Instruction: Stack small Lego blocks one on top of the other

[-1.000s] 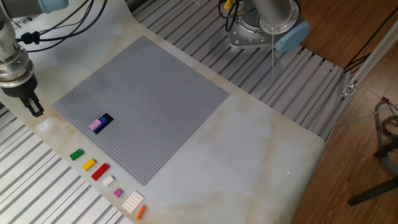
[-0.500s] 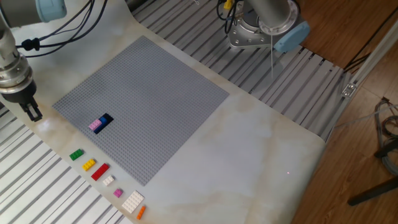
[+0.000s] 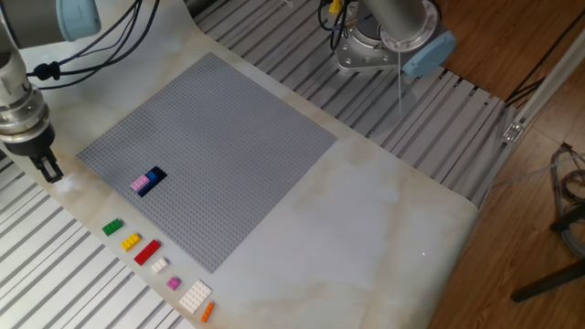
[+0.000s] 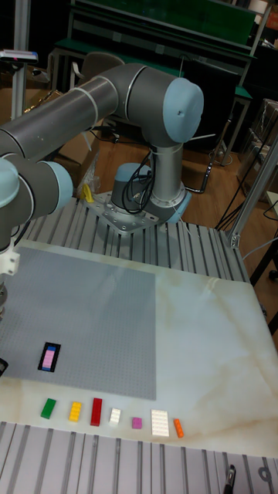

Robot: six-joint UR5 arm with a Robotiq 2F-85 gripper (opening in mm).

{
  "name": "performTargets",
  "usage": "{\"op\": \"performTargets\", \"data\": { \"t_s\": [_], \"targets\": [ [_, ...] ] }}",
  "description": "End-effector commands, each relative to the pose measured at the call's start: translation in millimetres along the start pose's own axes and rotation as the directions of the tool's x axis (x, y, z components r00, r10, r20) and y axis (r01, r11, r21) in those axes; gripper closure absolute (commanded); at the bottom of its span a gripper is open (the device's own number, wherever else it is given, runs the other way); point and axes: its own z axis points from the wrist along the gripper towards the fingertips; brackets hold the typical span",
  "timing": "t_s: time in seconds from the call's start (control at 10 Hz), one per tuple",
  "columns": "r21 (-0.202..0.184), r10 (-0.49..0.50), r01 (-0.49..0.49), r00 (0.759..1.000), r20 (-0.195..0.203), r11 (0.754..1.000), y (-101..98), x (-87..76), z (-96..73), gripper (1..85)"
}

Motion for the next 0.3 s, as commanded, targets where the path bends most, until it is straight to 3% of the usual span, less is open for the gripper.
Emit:
{"op": "performTargets", "data": {
  "t_s": [0.0, 0.2],
  "targets": [
    [-0.011, 0.007, -0.007, 1.0, 0.006, 1.0, 1.2, -1.4, 1.7, 84.7],
    [-0.011, 0.004, -0.004, 1.0, 0.006, 1.0, 1.0, -1.3, 1.8, 84.7]
  ]
}}
